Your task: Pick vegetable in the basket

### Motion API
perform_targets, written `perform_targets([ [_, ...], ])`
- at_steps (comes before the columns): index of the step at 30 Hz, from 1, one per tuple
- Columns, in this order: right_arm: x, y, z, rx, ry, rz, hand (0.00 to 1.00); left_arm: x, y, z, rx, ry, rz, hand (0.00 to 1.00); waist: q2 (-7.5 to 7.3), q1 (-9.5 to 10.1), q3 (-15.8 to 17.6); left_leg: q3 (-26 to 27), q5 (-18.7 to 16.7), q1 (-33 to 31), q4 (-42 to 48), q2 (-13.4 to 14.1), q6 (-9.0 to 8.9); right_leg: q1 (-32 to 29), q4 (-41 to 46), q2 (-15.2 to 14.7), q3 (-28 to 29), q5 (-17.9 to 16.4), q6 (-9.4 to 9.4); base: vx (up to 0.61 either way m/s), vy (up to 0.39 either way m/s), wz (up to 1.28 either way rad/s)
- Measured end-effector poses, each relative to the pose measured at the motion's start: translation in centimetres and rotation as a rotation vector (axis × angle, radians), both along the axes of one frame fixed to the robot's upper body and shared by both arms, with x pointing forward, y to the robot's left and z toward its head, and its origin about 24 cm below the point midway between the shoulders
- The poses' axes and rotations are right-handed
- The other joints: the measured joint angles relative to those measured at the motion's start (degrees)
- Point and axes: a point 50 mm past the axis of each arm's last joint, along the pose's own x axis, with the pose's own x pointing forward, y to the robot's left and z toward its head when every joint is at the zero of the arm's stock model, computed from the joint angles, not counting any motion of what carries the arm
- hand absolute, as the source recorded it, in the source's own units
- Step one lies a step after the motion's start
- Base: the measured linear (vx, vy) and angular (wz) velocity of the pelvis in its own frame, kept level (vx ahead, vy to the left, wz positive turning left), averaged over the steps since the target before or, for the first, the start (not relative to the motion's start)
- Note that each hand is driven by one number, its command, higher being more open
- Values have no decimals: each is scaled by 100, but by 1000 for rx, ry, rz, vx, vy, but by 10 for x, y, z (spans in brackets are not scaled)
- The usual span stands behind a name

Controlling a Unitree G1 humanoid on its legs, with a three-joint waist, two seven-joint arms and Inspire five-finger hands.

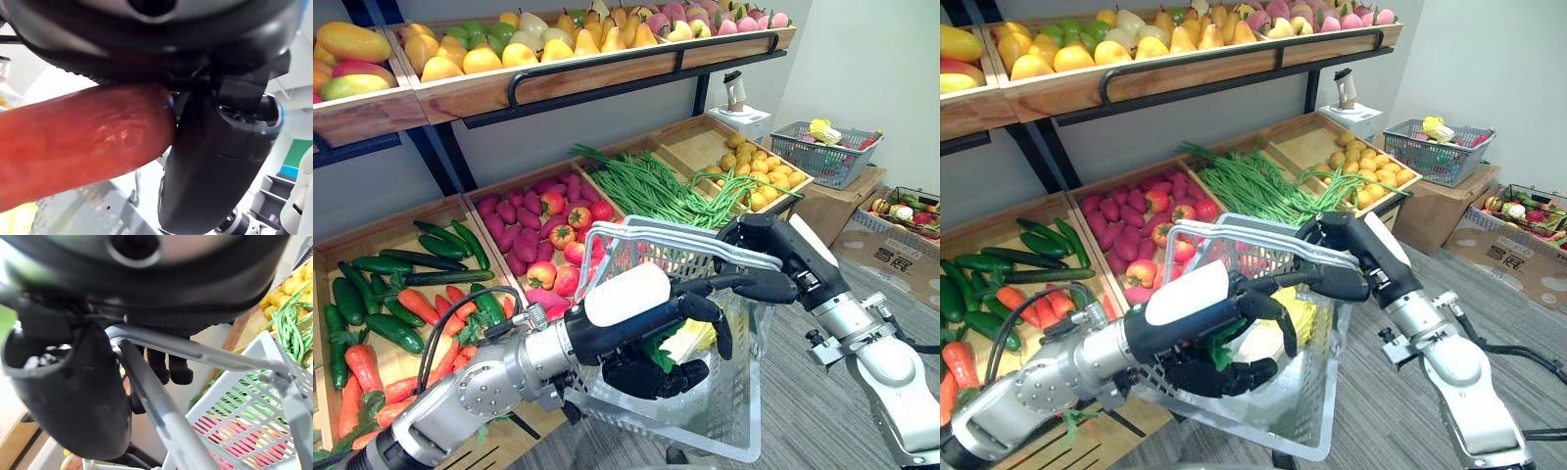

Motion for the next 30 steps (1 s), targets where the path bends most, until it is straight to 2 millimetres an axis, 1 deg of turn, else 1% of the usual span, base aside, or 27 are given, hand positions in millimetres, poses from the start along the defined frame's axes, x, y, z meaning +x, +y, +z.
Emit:
perform_targets([
  [2, 0, 0, 0, 0, 0, 0, 0, 2, 1, -2, 8, 10, 8, 0, -9, -1, -5, -6, 0, -3, 0, -1, 1, 0, 0, 0, -4, -1, 2, 0, 0, 0],
  [3, 0, 0, 0, 0, 0, 0, 0, 4, 3, -4, 14, 18, 17, 100, -13, -1, -8, -11, 0, -5, 0, -2, 1, 0, 0, 0, -6, -3, 4, 0, 0, 0],
  [13, 0, 0, 0, 1, 0, 0, 0, 13, 8, -16, 50, 52, 83, 100, -40, -1, -18, -36, 0, -16, -10, -4, 1, -1, 0, 1, -26, -9, 12, 0, 0, 0],
  [20, 0, 0, -1, 2, 2, 0, 0, 14, 7, -16, 59, 23, 93, 100, -59, 0, -31, -46, 0, -21, -12, -5, 2, -1, 0, -1, -36, -12, 15, 0, 0, 0],
  [22, -1, 0, -1, 3, 5, -1, 0, 16, 7, -13, 54, 9, 97, 100, -58, 1, -31, -56, 0, -26, -12, -5, 2, -1, 0, -4, -43, -13, 15, 0, 0, 0],
  [26, -1, -1, -2, 3, 7, -3, 0, 21, 7, 1, 60, -66, 90, 100, -54, 8, -34, -73, 1, -33, -12, -5, 2, -1, 0, -11, -58, -16, 14, 0, 0, 0],
  [27, -1, -1, -2, 6, 7, -8, 0, 20, 8, 11, 64, -112, 83, 100, -51, 6, -36, -76, 2, -34, -14, -1, 2, -1, 0, -13, -62, -19, 13, 0, 0, 0],
  [28, -1, -2, -2, 7, 7, -12, 0, 20, 8, 15, 58, -124, 79, 100, -49, 7, -37, -78, 2, -34, -15, -1, 2, 0, 0, -14, -67, -20, 12, 0, 0, 0],
  [29, 0, -5, -3, 9, 11, -25, 0, 18, 10, 25, 27, -147, 77, 100, -38, 8, -48, -83, 2, -35, -26, -1, 2, 0, 0, -16, -76, -25, 13, 0, 0, 0],
  [30, 0, -7, -4, 9, 15, -32, 0, 17, 12, 30, 11, -164, 78, 100, -32, 12, -55, -87, 3, -35, -31, -1, 2, 1, 1, -18, -82, -27, 14, 0, 0, 4],
])
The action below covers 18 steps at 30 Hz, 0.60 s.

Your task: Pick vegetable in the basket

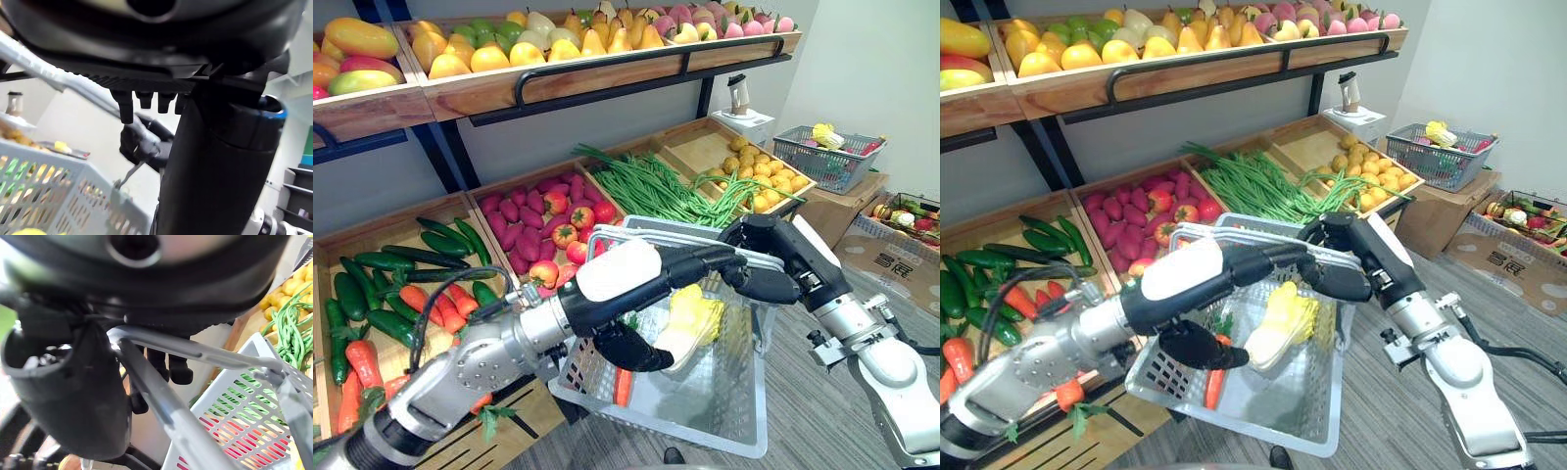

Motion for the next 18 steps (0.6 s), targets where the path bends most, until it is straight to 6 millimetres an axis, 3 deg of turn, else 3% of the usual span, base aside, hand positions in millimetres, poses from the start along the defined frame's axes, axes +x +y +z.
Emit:
perform_targets([
  [5, 4, -33, -16, 15, 64, -154, 0, -7, 27, 62, -226, -132, -4, 100, 38, 73, -114, -135, 18, 6, -58, -3, 7, 71, 0, -59, -140, -41, 5, 8, 9, 13],
  [10, -2, -65, -17, 27, 63, -313, 0, -16, 64, 96, -387, -285, 88, 100, 40, 169, -155, -332, 69, -62, -135, -69, 61, 94, -1, -131, -304, -84, 15, -3, 12, 20],
  [14, -10, -93, -21, 56, 64, -453, 0, -22, 110, 95, -559, -358, 322, 100, 36, 212, -187, -480, 159, -100, -284, -147, 101, 93, -2, -217, -433, -105, 25, -2, 16, 21],
  [18, -24, -120, -33, 83, 100, -603, 0, -28, 160, 64, -788, -322, 619, 100, -31, 246, -215, -654, 216, -164, -391, -181, 144, 90, -2, -275, -584, -151, 19, 2, 13, 21],
])
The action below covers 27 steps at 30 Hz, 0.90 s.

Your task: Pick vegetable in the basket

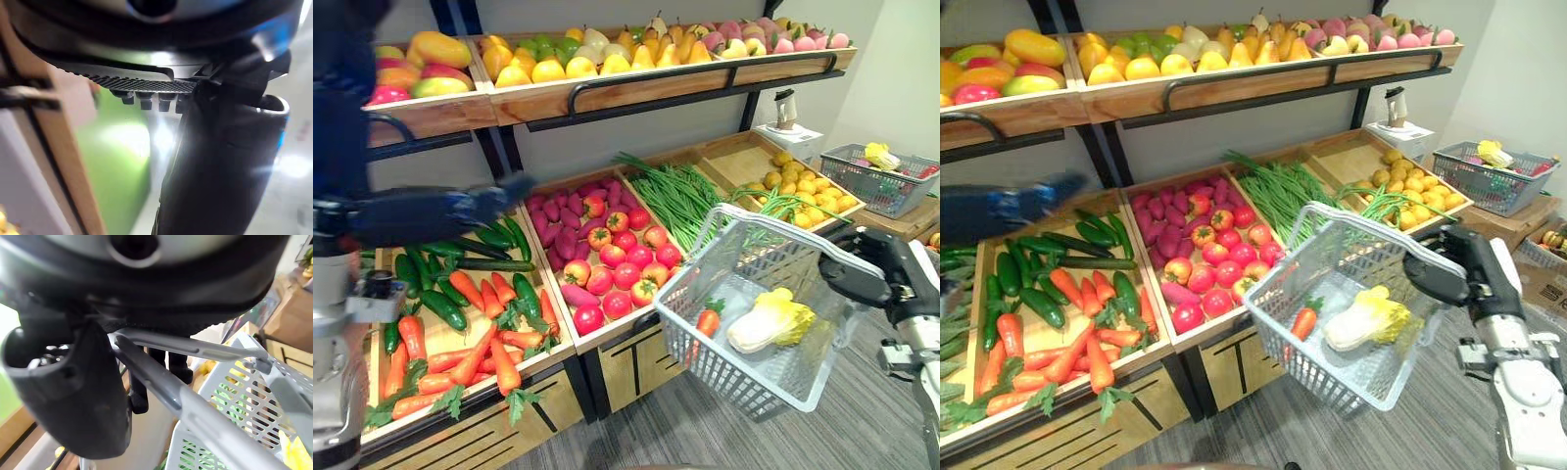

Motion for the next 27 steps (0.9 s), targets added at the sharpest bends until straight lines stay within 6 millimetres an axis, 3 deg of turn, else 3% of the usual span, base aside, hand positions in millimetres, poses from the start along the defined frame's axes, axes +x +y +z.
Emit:
perform_targets([
  [2, -5, -8, -4, 11, 14, -44, 0, -5, 13, -12, -75, 27, 73, 100, -20, 10, -6, -60, 10, -12, -25, -4, 3, 1, 0, -9, -33, -14, 0, 13, 14, 12],
  [7, -39, -41, -25, 81, 48, -277, 0, -47, 66, -63, -387, 63, 442, 100, -60, 13, 16, -188, 36, -59, -95, -37, 1, 1, 3, -59, -150, -50, 12, 38, 28, 12],
  [9, -48, -44, -31, 112, 39, -335, 0, -65, 76, -72, -472, 22, 545, 100, -81, 7, 39, -209, 29, -70, -88, -42, 13, 5, 3, -72, -169, -52, 15, 25, 23, 7],
  [14, -79, -46, -49, 178, 44, -470, 0, -110, 86, -94, -637, -63, 783, 100, -105, 2, 109, -295, -91, -7, 10, -1, 71, 187, 1, -104, -303, -165, 39, -3, 15, 11],
  [18, -103, -38, -60, 238, 33, -562, 0, -156, 89, -110, -741, -134, 1040, 100, -63, 13, 119, -349, -176, -81, 140, 23, 86, 204, 1, -133, -368, -223, 37, 0, 18, 7],
  [20, -114, -33, -70, 288, 36, -613, 0, -170, 87, -122, -804, -156, 1126, 100, -36, 16, 117, -432, -177, -135, 146, 25, 88, 207, 1, -157, -456, -237, 51, 18, 4, 19],
  [22, -122, -26, -81, 337, 38, -664, 0, -183, 86, -143, -891, -127, 1205, 100, 6, 31, 138, -451, -172, -140, 149, 33, 80, 222, 1, -161, -487, -253, 54, 25, 2, 15],
  [26, -140, -6, -114, 494, 71, -778, 0, -204, 81, -212, -1173, 29, 1320, 100, 70, 64, 156, -614, -174, -146, 161, 48, 84, 335, 2, -192, -680, -334, 70, 20, -1, 23],
  [27, -145, 2, -126, 562, 77, -815, 0, -212, 74, -240, -1304, 90, 1344, 100, 69, 77, 156, -645, -178, -156, 158, 45, 89, 349, 2, -205, -721, -360, 62, 15, -2, 16],
])
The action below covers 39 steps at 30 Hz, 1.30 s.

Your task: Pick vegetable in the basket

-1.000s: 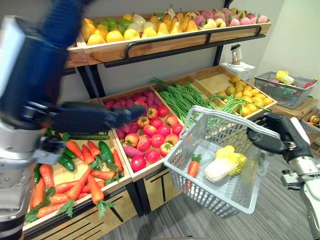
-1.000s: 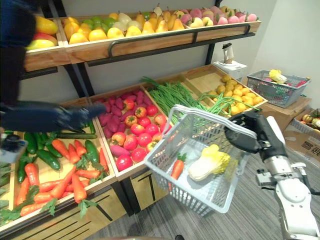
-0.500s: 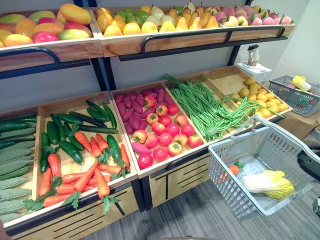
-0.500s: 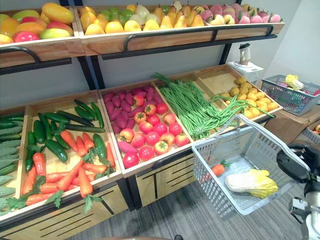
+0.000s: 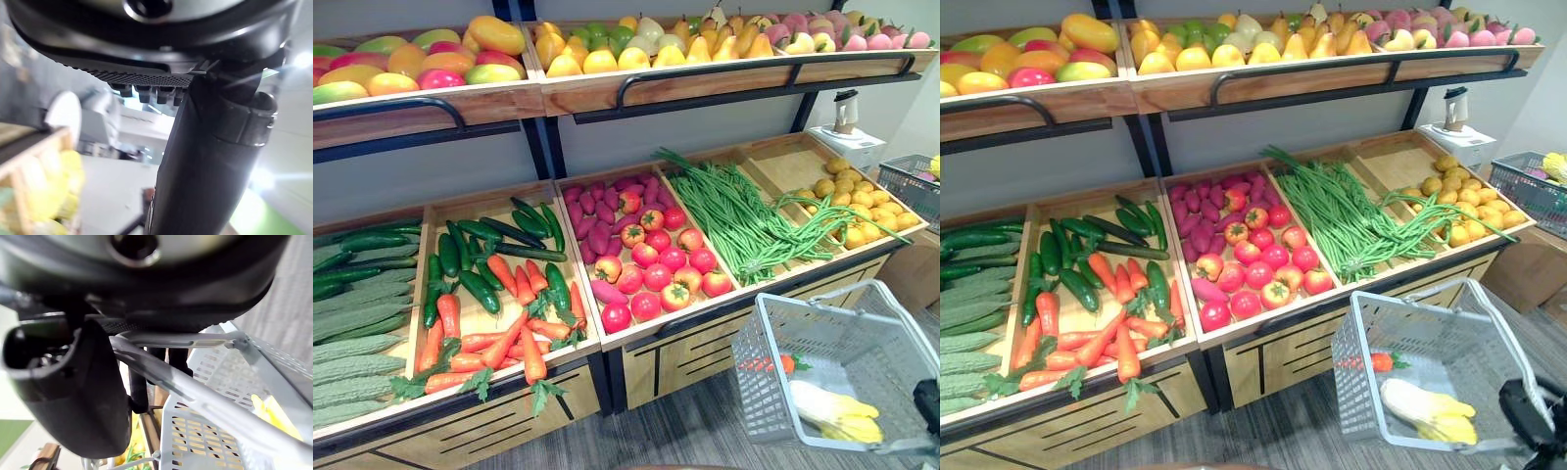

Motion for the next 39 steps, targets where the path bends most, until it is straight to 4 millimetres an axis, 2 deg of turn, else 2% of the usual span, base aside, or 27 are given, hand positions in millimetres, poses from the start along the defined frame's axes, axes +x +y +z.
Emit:
perform_targets([
  [1, -5, 8, -13, 59, 8, -47, 0, -6, -9, -28, -137, -4, 18, 100, -8, 8, -2, -51, -1, 3, -5, -1, 2, 31, 0, -10, -48, -20, 12, 17, -2, 18],
  [2, -7, 13, -19, 91, 10, -70, 0, -9, -14, -42, -208, 0, 23, 100, -16, 15, -8, -69, -2, 4, -9, -2, 4, 41, 0, -15, -69, -34, 10, 21, -1, 15],
  [3, -11, 23, -32, 155, 21, -111, 0, -12, -26, -67, -341, 15, 21, 100, -42, 45, -15, -80, -3, 3, -17, -7, 6, 44, 1, -21, -85, -42, 18, 19, 1, 8],
  [4, -12, 28, -39, 187, 30, -132, 0, -13, -32, -77, -403, 22, 15, 100, -54, 55, -5, -84, -3, 2, -20, -11, 6, 44, 1, -26, -91, -45, 22, 23, 1, 5],
  [6, -11, 52, -67, 305, 108, -157, 0, -14, -64, -117, -643, 63, -32, 100, -104, 82, 7, -98, -2, 20, -43, -25, 8, 69, 2, -42, -120, -69, 42, 32, 2, 5],
  [9, -8, 72, -86, 375, 195, -116, 0, -5, -89, -140, -797, 96, -113, 100, -134, 126, 28, -105, -5, 26, -75, -46, 15, 73, 3, -66, -140, -89, 61, 29, 9, 4],
  [11, -8, 84, -96, 420, 242, -88, 0, 2, -98, -147, -846, 106, -169, 100, -136, 155, 36, -105, -5, 36, -103, -49, 16, 75, 3, -67, -152, -106, 65, 36, 4, 3],
  [15, -9, 100, -109, 474, 299, -20, 0, 21, -114, -158, -915, 126, -294, 100, -47, 187, 161, -108, -2, 212, -226, -79, 13, 213, 2, -89, -193, -173, 92, 40, 14, 5],
  [20, -1, 106, -111, 474, 312, 44, 0, 44, -125, -162, -936, 180, -473, 100, -33, 193, 219, -105, -1, 227, -272, -92, 11, 211, 2, -96, -211, -198, 113, 29, 8, 1],
  [25, 2, 112, -115, 490, 331, 90, 0, 66, -132, -164, -940, 178, -581, 100, -103, 204, 303, -98, 1, 267, -248, -93, 9, 259, 4, -102, -227, -200, 114, 0, 0, 0],
  [29, 3, 116, -117, 503, 335, 125, 0, 71, -134, -164, -940, 177, -620, 100, -194, 202, 454, -80, -22, 357, -60, -70, 29, 386, 146, -122, -241, -299, 104, -24, -4, 3],
  [34, -10, 121, -122, 533, 380, 126, 0, 74, -137, -165, -933, 237, -699, 100, -187, 224, 546, -80, -272, 359, 314, -1, 50, 372, 546, -126, -253, -500, 115, -49, 11, 2],
  [37, -18, 124, -123, 542, 398, 130, 0, 76, -138, -165, -923, 290, -750, 100, -177, 220, 577, 46, -442, 350, 581, 26, 79, 247, 823, -118, -108, -595, 131, -40, 38, -25],
  [39, -19, 124, -124, 543, 401, 129, 0, 79, -139, -164, -916, 311, -773, 100, -245, 201, 672, 255, -583, 320, 847, 68, 91, 72, 1034, -62, 121, -617, 135, -49, 31, -49],
])
